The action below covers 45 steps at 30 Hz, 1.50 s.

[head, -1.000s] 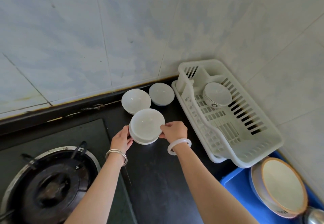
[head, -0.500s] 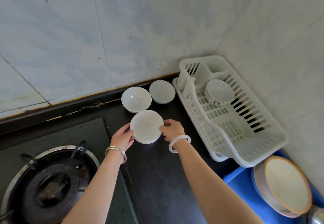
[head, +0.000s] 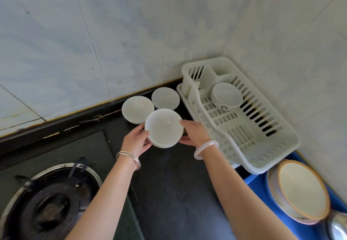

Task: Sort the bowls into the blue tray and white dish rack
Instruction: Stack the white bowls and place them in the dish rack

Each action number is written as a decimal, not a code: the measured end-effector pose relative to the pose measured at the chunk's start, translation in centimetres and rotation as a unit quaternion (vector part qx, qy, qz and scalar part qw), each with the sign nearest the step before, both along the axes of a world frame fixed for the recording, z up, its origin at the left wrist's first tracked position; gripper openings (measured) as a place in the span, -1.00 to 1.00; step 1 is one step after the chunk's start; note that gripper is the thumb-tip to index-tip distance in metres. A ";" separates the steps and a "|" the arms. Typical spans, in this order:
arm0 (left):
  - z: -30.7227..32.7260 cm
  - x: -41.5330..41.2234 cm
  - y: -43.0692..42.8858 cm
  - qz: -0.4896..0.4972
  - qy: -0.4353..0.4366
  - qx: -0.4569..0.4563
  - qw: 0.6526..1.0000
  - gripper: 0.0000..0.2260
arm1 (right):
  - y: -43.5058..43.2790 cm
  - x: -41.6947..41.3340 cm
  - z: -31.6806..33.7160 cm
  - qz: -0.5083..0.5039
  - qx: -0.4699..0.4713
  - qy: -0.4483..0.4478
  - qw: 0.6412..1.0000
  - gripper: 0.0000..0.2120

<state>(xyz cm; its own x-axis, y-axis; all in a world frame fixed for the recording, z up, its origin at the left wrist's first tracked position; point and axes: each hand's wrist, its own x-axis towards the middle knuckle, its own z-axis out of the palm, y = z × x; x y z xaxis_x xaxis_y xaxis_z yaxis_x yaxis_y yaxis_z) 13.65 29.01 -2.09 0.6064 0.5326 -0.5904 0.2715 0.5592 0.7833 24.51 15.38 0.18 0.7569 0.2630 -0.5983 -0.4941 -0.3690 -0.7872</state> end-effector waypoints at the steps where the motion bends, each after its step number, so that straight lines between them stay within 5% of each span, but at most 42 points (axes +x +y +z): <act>1: 0.9 0.8 -0.4 -0.016 -0.012 0.007 1.000 -0.74 | -0.8 0.6 1.1 -0.006 0.000 -0.011 1.000 -0.93; 7: 5.6 7.2 -4.7 -0.106 -0.061 0.002 0.992 -0.76 | -6.9 5.3 6.5 -0.045 -0.029 -0.108 0.993 -0.81; 17: 5.5 17.9 -15.9 -0.259 -0.020 0.008 0.966 -0.66 | -18.7 12.6 6.1 -0.152 -0.091 -0.036 0.983 -0.69; 27: 1.8 21.8 -20.8 -0.353 0.103 0.026 0.929 -0.66 | -22.4 15.5 2.1 -0.114 -0.139 0.023 0.983 -0.56; 37: 0.1 22.7 -21.3 -0.375 0.089 0.051 0.921 -0.61 | -22.7 16.6 0.0 -0.090 -0.180 0.035 0.979 -0.54; 45: 0.5 22.1 -21.3 -0.386 0.053 0.062 0.919 -0.56 | -22.8 15.9 0.4 -0.014 -0.347 -0.061 0.936 -0.71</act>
